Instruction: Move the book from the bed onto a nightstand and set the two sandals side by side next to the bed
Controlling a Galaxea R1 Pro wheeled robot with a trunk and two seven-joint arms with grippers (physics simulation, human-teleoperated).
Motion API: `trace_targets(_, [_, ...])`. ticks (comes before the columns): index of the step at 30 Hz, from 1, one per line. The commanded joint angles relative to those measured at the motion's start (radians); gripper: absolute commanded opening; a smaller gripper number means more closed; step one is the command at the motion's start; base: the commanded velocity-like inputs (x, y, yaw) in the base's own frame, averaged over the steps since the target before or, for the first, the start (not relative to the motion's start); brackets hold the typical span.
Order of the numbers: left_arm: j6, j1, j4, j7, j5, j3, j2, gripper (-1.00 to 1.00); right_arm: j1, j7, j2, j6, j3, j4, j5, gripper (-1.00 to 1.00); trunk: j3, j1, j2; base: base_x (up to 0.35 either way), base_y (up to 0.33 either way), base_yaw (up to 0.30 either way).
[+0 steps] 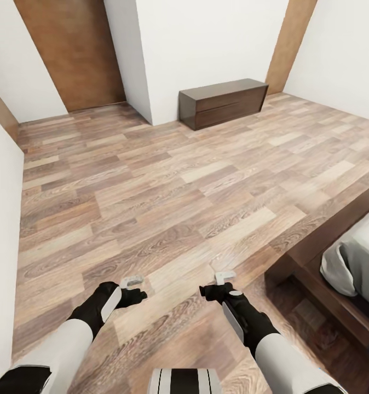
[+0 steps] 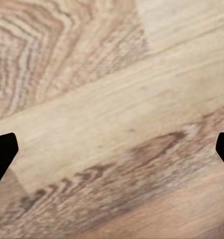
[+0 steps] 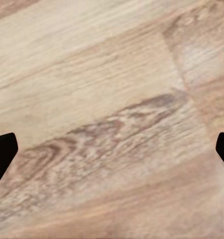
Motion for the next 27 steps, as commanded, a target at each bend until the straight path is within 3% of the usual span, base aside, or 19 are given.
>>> trace_targets(1, [0.004,0.000,-0.001,0.002,0.005,-0.003,0.000,1.00,0.000,-0.002,-0.001,0.005,0.003,-0.002,-0.007,1.00,-0.001,0.000,0.000,0.319,0.071,0.049])
trace_targets(8, [0.004,0.000,-0.001,0.002,0.004,-0.003,0.000,1.00,0.000,0.000,-0.001,0.005,0.004,-0.002,-0.007,1.00,-0.002,0.000,0.000,0.323,0.032,0.107])
trace_targets(27, [-0.039,0.001,0.006,0.004,0.001,-0.005,0.000,1.00,0.001,0.001,-0.012,0.003,-0.001,0.023,-0.006,1.00,-0.002,0.000,0.000,0.329,-0.025,0.004])
